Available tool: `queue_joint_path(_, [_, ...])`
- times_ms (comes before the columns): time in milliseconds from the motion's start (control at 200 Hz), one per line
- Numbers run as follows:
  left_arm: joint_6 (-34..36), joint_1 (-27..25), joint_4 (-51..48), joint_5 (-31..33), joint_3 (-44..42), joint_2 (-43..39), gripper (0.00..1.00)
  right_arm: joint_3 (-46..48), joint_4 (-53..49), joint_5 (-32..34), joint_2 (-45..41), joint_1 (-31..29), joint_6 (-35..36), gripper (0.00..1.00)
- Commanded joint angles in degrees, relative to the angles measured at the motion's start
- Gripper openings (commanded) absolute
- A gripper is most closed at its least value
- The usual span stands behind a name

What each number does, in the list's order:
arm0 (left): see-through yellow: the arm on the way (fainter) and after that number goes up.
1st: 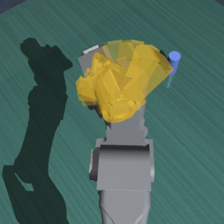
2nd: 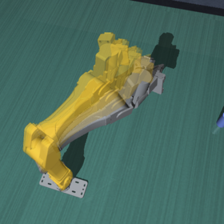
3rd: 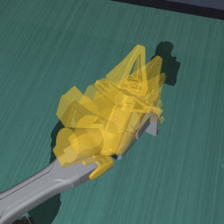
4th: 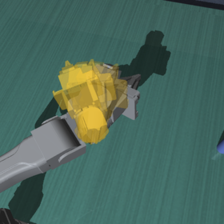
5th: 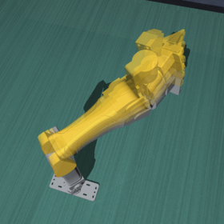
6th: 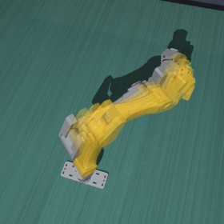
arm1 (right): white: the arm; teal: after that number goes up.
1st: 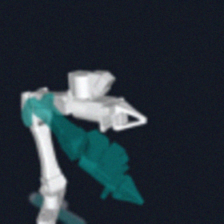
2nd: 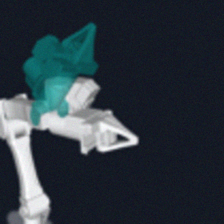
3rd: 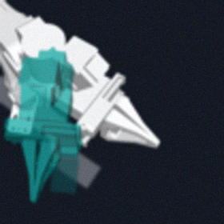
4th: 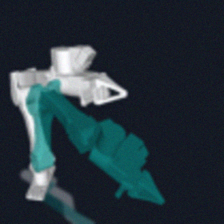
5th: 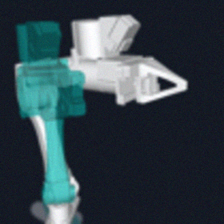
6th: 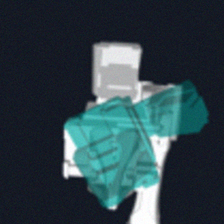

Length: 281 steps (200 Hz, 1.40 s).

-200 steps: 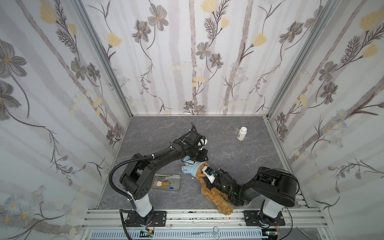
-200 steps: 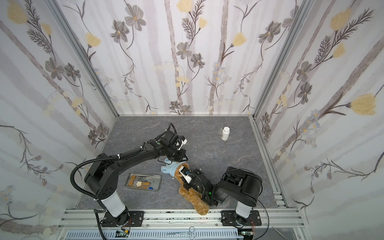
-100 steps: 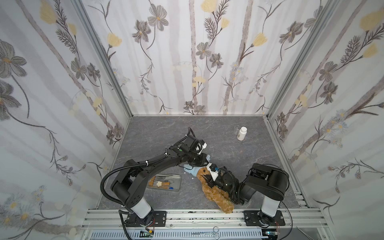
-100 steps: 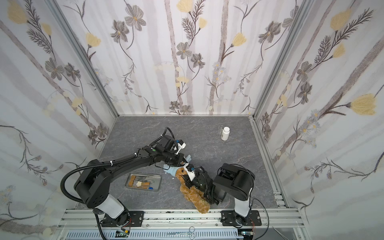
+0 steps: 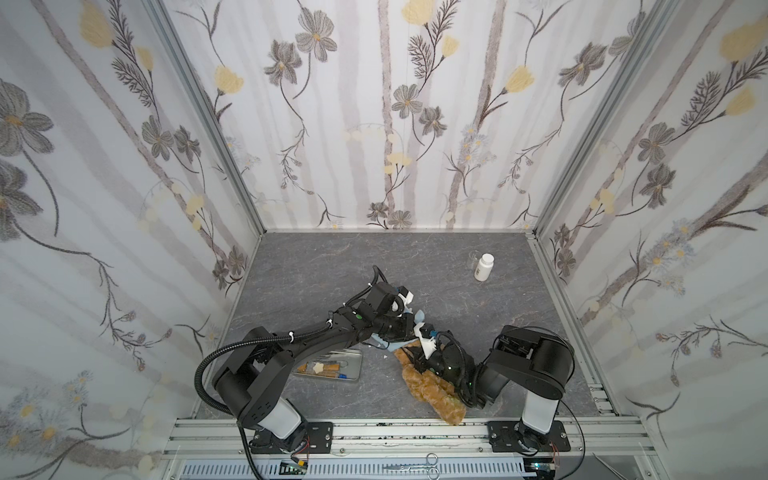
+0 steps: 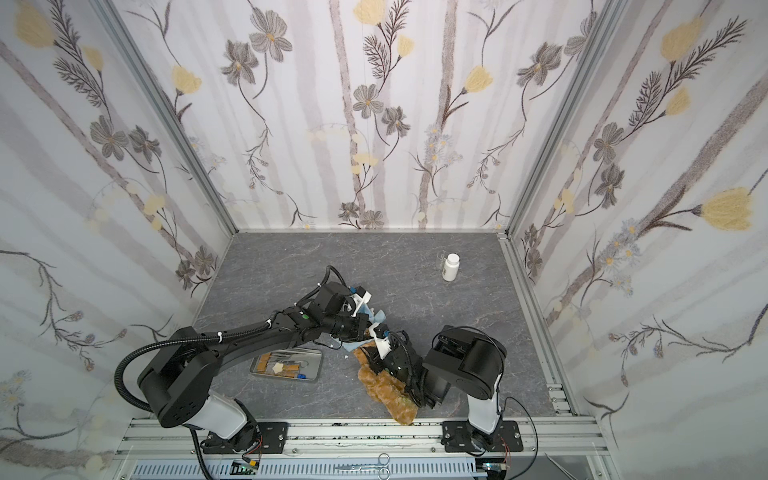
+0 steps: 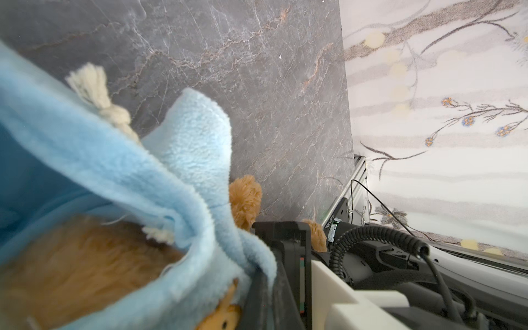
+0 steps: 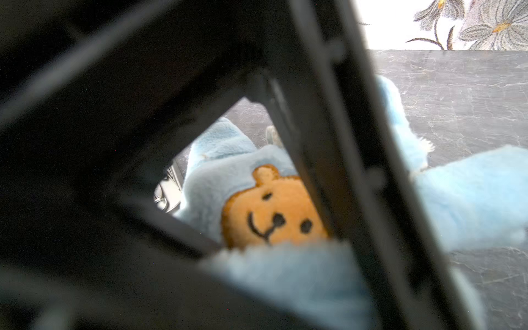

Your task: Dress the teddy bear

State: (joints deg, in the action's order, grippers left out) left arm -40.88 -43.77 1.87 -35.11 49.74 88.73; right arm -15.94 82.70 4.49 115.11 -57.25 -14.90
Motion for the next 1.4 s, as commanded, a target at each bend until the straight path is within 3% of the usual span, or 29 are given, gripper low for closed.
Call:
queue_joint_path(0, [-1.5,-0.2,3.4,-0.8,-1.7,-1.4,0.19,0.4,-5.5,2.4,-0.4,0.1,0.0,0.28])
queue_joint_path(115, [-1.2,0.5,3.4,0.1,-2.7,-3.0,0.38,1.6,-4.1,3.0,-0.7,0.2,1.0,0.32])
queue_joint_path(255, [-0.4,1.2,3.3,0.3,-3.1,-4.9,0.51,1.7,-4.2,3.7,-1.3,0.6,2.4,0.34])
queue_joint_path(565, [0.9,2.2,3.2,0.8,-3.5,-9.2,0.67,1.9,-4.8,3.9,-2.4,1.0,4.7,0.34])
queue_joint_path(834, [5.4,6.1,1.1,2.4,-3.4,-13.2,0.8,2.0,-6.1,3.7,-4.0,1.1,8.7,0.3])
queue_joint_path(1024, [13.0,11.2,-5.4,6.8,0.0,-16.2,0.74,1.8,-9.9,3.9,-8.3,0.9,16.1,0.26])
queue_joint_path(1139, [19.9,14.2,-12.7,7.6,4.3,-13.2,0.61,1.4,-12.7,2.1,-11.3,0.3,21.9,0.24])
queue_joint_path(1399, [33.3,14.7,-26.1,4.0,11.2,-6.0,0.32,0.0,-19.5,-0.1,-17.1,-0.6,29.7,0.23])
